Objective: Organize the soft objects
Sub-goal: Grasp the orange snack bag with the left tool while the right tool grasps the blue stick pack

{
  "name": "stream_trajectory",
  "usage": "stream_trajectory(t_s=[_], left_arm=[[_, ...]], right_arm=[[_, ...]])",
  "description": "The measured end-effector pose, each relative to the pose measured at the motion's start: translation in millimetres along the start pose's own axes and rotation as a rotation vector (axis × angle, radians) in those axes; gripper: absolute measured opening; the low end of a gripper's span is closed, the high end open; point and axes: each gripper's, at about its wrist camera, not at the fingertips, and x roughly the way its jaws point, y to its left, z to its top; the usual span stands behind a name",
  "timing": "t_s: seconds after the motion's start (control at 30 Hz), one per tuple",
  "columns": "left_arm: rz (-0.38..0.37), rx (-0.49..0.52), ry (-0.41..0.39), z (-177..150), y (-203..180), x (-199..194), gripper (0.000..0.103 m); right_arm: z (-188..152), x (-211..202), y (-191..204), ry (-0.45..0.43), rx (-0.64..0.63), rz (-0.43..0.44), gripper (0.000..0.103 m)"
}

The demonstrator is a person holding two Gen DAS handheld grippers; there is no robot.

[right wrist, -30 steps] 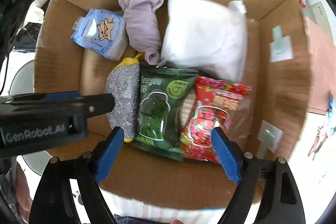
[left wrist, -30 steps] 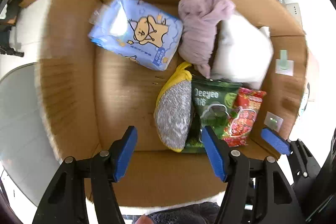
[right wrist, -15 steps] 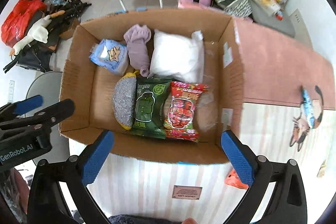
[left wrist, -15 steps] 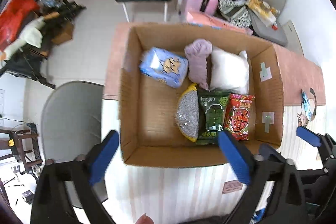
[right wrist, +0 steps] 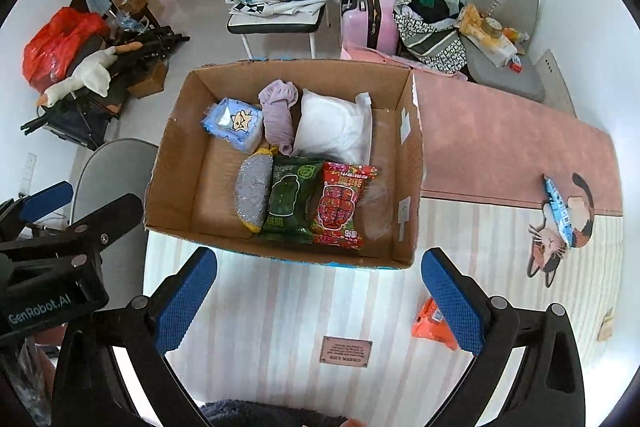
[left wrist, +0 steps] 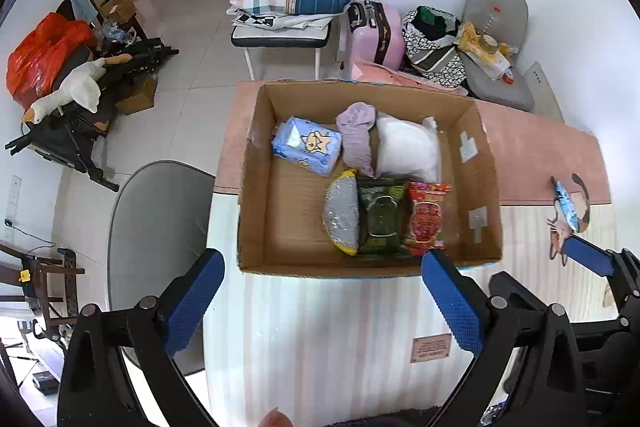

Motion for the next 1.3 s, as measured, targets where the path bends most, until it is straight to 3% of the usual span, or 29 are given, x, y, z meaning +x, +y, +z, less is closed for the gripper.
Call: stream_trajectory(t_s=[0.17, 0.3, 0.5, 0.57, 0.77, 0.97, 1.0, 1.03, 1.07, 1.1, 1.13, 1.2, 1.3], left_arm=[[0.026, -0.019, 0.007, -5.2, -11.6, -4.2, 0.101], [0.0, -0.111, 0.085, -26.4, -24.4, 14.4, 0.101], [-0.108, -0.217, 0.392, -92.1, -77.9, 102.8, 0.101], [-0.128, -0.245, 0.451, -108.6, -102.9, 123.8, 0.098], [-0.184, -0.113, 0.59, -121.2, -219.0, 178.3, 0.098], [-0.334, -0.36, 0.747, -127.0, -273.1, 231.9, 0.098], [-0.345, -0.415, 0.762, -127.7, -277.5, 240.8, 0.095], [-0.343, -0.454, 0.769, -127.8, -281.5, 248.6, 0.086], [-0.337, -0.48, 0.777, -127.4, -283.6, 254.6, 0.064], [-0.322, -0.489, 0.781, -126.7, -286.2, 258.9, 0.055], [-0.298, -0.484, 0.781, -124.1, -290.4, 262.3, 0.039], [-0.263, -0.439, 0.753, -115.2, -299.5, 261.3, 0.038], [-0.187, -0.288, 0.677, -92.5, -321.7, 255.1, 0.038]], right_arm=[[-8.2, -5.2, -16.7, -0.006, 0.027, 0.039, 0.103], [-27.6, 5.9, -59.6, 0.04, 0.098, 0.047, 0.103], [-73.6, 48.8, -156.3, 0.162, 0.22, 0.03, 0.103], [-86.9, 60.2, -192.3, 0.19, 0.259, 0.013, 0.103], [-112.4, 82.0, -303.8, 0.244, 0.339, -0.047, 0.103], [-117.0, 96.7, -388.2, 0.264, 0.404, -0.08, 0.103], [-116.4, 99.1, -399.3, 0.265, 0.416, -0.077, 0.103], [-113.8, 100.8, -408.3, 0.264, 0.424, -0.074, 0.103], [-111.3, 102.8, -418.1, 0.263, 0.433, -0.074, 0.103], [-106.3, 105.3, -427.1, 0.262, 0.437, -0.078, 0.103], [-101.7, 106.3, -434.8, 0.257, 0.438, -0.078, 0.103], [-87.6, 110.4, -451.5, 0.243, 0.424, -0.085, 0.103], [-58.5, 123.9, -470.6, 0.246, 0.378, -0.12, 0.103]])
